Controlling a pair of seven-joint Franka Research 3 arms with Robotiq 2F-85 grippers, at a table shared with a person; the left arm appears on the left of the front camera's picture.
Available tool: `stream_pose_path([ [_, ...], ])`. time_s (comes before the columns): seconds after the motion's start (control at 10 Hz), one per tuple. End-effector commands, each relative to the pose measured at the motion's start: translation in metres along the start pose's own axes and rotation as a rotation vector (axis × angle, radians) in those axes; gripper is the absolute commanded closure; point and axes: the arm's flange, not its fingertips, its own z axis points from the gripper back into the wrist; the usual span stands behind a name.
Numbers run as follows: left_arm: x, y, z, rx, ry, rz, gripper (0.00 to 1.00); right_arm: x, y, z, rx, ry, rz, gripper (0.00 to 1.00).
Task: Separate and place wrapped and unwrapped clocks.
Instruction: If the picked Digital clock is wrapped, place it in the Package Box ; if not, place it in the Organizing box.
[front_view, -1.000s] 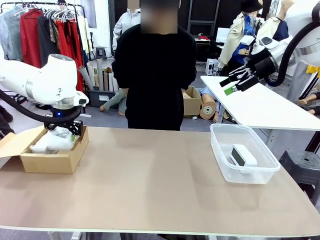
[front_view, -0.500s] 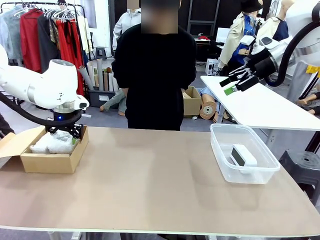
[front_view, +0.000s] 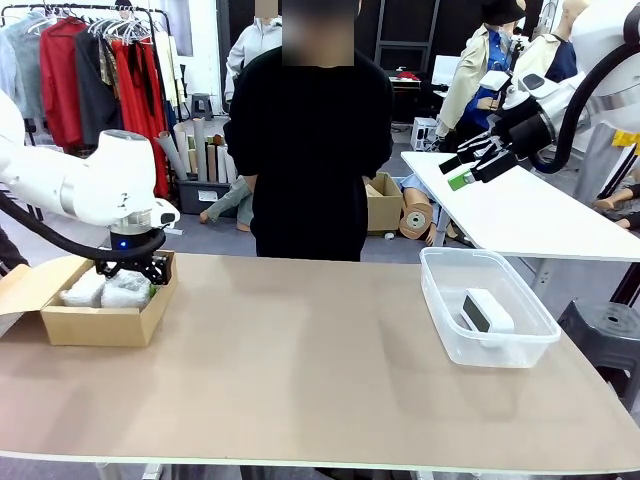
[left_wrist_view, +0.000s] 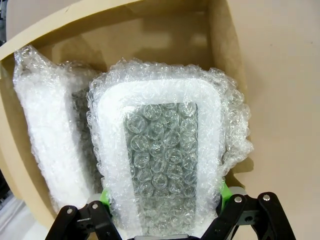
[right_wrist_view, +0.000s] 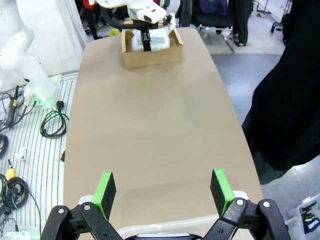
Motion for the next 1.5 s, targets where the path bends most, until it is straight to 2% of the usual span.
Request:
stream_pose_path([
  [0.0,0.001,0.010,-0.003,-0.021,-0.011,-0.004,1.00,0.002,0.000,0.001,-0.002,-0.003,0.003,0.00],
  [0.4,0.001,0.014,-0.013,-0.022,-0.002,0.005,1.00,0.002,0.000,0.001,-0.002,-0.003,0.003,0.00],
  [0.5,0.001,0.014,-0.012,-0.025,0.002,0.005,0.89,0.002,0.000,0.001,-0.002,-0.003,0.003,0.00],
  [0.9,0.001,0.016,-0.010,-0.023,-0.002,0.012,0.12,0.002,0.000,0.001,-0.002,-0.003,0.003,0.00],
  [1.0,0.001,0.017,-0.010,-0.023,-0.002,0.012,0.00,0.002,0.000,0.001,-0.002,-0.003,0.003,0.00],
  [1.4,0.003,0.017,-0.005,-0.025,-0.003,0.012,0.00,0.002,0.000,0.001,-0.002,-0.003,0.003,0.00],
])
